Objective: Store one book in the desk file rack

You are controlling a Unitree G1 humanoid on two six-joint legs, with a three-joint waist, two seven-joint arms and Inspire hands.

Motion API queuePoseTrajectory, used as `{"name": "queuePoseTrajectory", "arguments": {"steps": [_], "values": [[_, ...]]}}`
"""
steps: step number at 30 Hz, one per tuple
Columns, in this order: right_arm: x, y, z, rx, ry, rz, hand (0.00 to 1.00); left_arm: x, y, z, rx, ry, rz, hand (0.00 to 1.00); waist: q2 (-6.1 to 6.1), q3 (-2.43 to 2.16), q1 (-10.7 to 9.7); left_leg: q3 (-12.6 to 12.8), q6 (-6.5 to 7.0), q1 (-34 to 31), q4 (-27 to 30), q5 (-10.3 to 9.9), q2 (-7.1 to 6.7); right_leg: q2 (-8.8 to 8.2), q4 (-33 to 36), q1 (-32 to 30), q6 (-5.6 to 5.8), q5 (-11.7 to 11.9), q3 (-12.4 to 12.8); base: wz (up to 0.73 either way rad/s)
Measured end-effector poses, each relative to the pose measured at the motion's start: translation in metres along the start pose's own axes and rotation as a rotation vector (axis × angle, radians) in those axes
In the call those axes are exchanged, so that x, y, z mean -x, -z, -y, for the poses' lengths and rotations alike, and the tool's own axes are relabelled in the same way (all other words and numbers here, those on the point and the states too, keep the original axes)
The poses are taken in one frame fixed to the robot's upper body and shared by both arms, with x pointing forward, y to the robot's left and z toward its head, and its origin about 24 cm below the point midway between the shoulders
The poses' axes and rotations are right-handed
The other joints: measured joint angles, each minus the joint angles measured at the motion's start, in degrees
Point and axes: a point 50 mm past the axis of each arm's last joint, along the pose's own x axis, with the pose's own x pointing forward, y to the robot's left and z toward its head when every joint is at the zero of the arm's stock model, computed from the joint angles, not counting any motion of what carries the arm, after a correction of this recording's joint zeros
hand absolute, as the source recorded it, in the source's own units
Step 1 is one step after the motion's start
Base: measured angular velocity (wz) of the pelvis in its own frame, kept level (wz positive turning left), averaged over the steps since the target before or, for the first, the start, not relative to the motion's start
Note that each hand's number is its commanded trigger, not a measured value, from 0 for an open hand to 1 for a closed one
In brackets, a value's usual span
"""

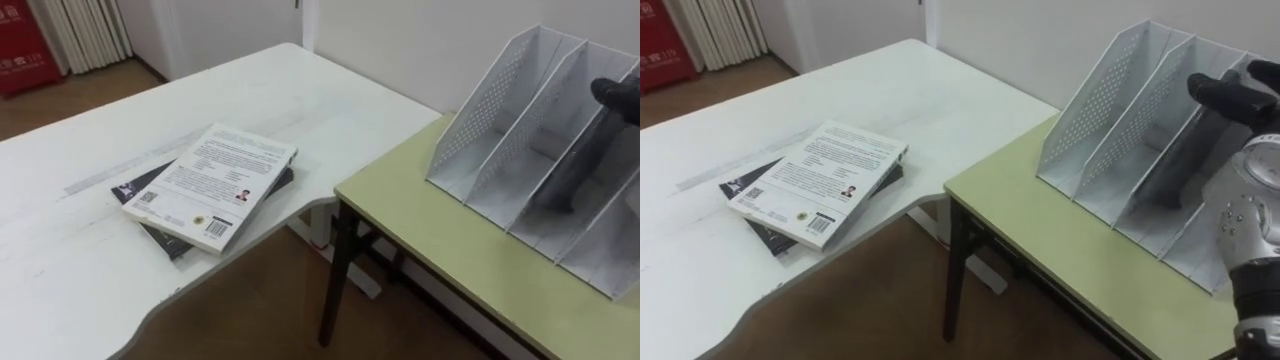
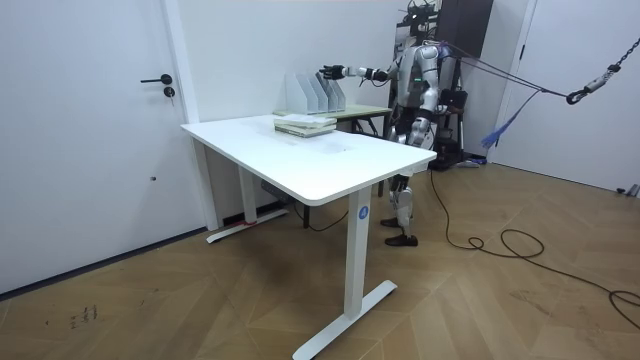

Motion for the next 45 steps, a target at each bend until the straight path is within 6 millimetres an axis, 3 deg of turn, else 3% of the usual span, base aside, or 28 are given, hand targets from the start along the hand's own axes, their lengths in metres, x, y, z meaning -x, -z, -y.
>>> {"name": "queuePoseTrajectory", "arguments": {"steps": [4,9,16,21,25,30,32,34,37,41,45], "values": [[0.0,0.0,0.001,-0.001,0.002,0.001,0.0,0.002,0.009,-0.004,0.011,-0.01,-0.028,0.0,0.4,-0.2,-0.2,0.0,0.0,0.0,0.0,0.0,-0.03,-0.02,0.0,0.1,0.0,0.0,-0.1,0.0],[0.0,-0.001,0.0,0.0,-0.018,0.002,0.0,0.003,0.014,-0.005,0.005,-0.016,-0.049,0.0,0.39,-0.12,0.0,-0.1,0.0,0.0,0.0,0.0,-0.08,-0.05,-0.1,0.1,0.04,0.0,-0.1,0.0],[0.0,0.0,-0.001,-0.032,-0.025,-0.017,0.0,0.004,0.018,-0.007,0.005,-0.029,-0.056,0.0,-0.37,0.5,1.0,-0.1,0.02,0.0,0.0,0.0,-0.16,-0.12,-0.1,0.0,0.11,-0.1,0.0,0.0],[0.001,-0.001,-0.004,-0.023,-0.034,-0.008,0.0,0.004,0.017,-0.008,0.0,-0.03,-0.056,0.0,-0.65,0.68,1.3,-0.1,0.02,-0.2,-0.1,0.0,-0.15,-0.07,-0.3,-0.3,0.13,-0.1,0.0,0.0],[0.009,-0.017,-0.016,-0.033,-0.093,0.066,0.0,0.004,0.017,-0.008,-0.045,-0.036,-0.064,0.0,-0.62,0.66,1.2,0.0,0.03,-0.8,0.0,0.0,-0.15,-0.06,-0.3,-0.7,0.13,-0.1,0.0,0.0],[0.031,-0.055,-0.036,-0.077,-0.212,0.254,0.0,0.003,0.014,-0.006,-0.085,-0.045,-0.056,0.0,-0.56,0.68,1.1,0.2,0.03,-0.8,0.0,0.0,-0.1,-0.03,-0.3,-0.7,0.14,-0.1,0.3,-0.01],[0.048,-0.07,-0.044,-0.081,-0.284,0.363,0.0,0.002,0.011,-0.004,-0.101,-0.037,-0.036,0.0,-0.56,0.69,1.1,0.4,0.03,-0.5,-0.1,0.0,-0.01,-0.01,-0.3,-0.4,0.14,-0.1,0.4,-0.02],[0.065,-0.074,-0.048,-0.087,-0.376,0.429,0.0,0.002,0.011,-0.004,-0.107,-0.036,-0.033,0.0,-0.5,0.71,1.4,0.8,0.02,0.1,-0.5,0.0,0.09,0.05,-0.3,-0.1,0.14,-0.1,0.7,-0.07],[0.092,-0.064,-0.053,-0.059,-0.558,0.465,0.0,0.001,0.01,-0.003,-0.107,-0.036,-0.032,0.0,-0.43,0.76,1.3,0.8,0.02,0.2,-0.5,0.0,0.23,0.06,-0.2,-0.1,0.13,0.0,0.9,-0.01],[0.118,-0.045,-0.058,-0.046,-0.825,0.418,0.0,0.0,0.007,0.0,-0.107,-0.017,-0.024,0.0,0.35,1.17,1.3,1.5,0.08,-0.3,-0.6,-0.1,0.73,0.13,0.3,-0.6,0.09,0.4,1.8,-0.09],[0.136,-0.038,-0.072,-0.028,-1.055,0.4,0.0,0.001,0.005,-0.002,-0.121,0.0,-0.024,0.0,0.72,0.71,1.2,2.2,0.08,-0.9,-0.5,-0.1,0.8,0.08,0.8,-1.8,0.03,0.3,2.9,-0.13]]}}
